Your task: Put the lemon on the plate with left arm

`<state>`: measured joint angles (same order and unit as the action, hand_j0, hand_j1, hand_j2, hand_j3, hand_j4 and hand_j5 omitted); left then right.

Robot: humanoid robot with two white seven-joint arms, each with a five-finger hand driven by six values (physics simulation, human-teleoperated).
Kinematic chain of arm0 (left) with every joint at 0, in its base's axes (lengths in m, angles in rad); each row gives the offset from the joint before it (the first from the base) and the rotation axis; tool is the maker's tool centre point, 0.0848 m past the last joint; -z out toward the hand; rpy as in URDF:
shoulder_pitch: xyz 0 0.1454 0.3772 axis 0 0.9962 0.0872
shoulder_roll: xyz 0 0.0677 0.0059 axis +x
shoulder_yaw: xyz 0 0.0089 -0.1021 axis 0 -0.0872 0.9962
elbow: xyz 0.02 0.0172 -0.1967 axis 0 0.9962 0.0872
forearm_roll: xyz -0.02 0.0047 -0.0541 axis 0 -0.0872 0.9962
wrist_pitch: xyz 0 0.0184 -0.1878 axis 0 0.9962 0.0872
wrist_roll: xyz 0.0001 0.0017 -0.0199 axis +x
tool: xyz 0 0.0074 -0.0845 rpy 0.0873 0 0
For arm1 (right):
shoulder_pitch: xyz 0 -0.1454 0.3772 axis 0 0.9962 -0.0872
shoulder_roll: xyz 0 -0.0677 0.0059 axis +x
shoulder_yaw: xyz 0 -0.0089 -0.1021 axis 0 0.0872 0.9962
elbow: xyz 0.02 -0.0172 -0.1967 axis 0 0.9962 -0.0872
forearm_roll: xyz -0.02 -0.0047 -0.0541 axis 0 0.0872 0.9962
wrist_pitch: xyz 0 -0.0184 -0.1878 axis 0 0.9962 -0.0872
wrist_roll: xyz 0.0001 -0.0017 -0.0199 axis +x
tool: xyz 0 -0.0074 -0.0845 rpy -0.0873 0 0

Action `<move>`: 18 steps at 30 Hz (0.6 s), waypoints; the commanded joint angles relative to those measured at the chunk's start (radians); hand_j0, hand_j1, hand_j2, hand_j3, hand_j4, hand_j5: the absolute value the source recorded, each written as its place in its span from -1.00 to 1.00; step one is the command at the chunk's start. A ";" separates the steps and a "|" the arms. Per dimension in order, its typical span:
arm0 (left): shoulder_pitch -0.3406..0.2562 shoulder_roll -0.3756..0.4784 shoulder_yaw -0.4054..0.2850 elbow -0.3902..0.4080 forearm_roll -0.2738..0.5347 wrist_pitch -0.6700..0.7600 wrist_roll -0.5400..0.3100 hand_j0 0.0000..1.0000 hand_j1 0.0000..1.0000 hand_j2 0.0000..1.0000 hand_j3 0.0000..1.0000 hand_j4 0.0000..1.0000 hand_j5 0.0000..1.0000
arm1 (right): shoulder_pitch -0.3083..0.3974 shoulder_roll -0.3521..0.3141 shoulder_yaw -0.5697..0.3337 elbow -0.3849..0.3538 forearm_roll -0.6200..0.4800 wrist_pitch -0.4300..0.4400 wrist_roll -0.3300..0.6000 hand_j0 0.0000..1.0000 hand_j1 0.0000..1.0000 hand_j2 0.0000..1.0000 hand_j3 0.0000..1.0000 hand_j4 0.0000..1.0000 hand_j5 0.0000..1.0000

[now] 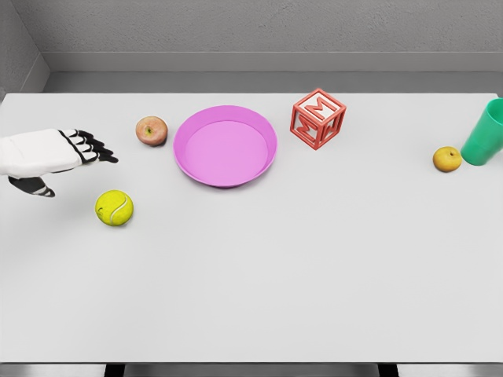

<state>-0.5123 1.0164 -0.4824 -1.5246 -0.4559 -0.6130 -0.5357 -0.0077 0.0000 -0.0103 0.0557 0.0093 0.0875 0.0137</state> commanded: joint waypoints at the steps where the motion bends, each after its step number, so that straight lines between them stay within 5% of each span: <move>1: 0.000 -0.001 -0.002 0.011 0.005 0.002 0.000 1.00 1.00 1.00 1.00 1.00 1.00 | 0.000 0.000 0.001 0.006 0.000 0.000 0.000 1.00 1.00 1.00 1.00 1.00 1.00; 4: -0.031 -0.004 -0.013 0.078 -0.007 0.002 0.000 1.00 1.00 1.00 1.00 1.00 1.00 | 0.003 0.000 0.000 0.001 0.000 0.000 0.000 1.00 1.00 1.00 1.00 1.00 1.00; 5: -0.090 -0.012 -0.064 0.133 -0.030 0.002 0.000 1.00 1.00 1.00 1.00 1.00 1.00 | 0.003 0.000 0.000 0.001 0.000 0.000 0.000 1.00 1.00 1.00 1.00 1.00 1.00; 7: -0.115 -0.042 -0.111 0.139 -0.032 0.002 0.000 1.00 1.00 1.00 1.00 1.00 1.00 | 0.003 0.000 -0.002 0.006 0.000 0.000 0.000 1.00 1.00 1.00 1.00 1.00 1.00; 14: -0.176 -0.113 -0.111 0.156 -0.033 0.002 0.010 1.00 1.00 1.00 1.00 1.00 1.00 | 0.003 0.000 -0.002 0.006 0.000 0.000 0.000 1.00 1.00 1.00 1.00 1.00 1.00; 18: -0.229 -0.211 -0.111 0.299 -0.099 0.002 0.011 1.00 1.00 1.00 1.00 1.00 1.00 | 0.003 0.000 -0.002 0.004 0.000 0.000 0.000 1.00 1.00 1.00 1.00 1.00 1.00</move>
<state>-0.7516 0.8511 -0.5932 -1.2830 -0.5296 -0.6123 -0.5275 -0.0046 0.0000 -0.0125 0.0600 0.0091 0.0875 0.0137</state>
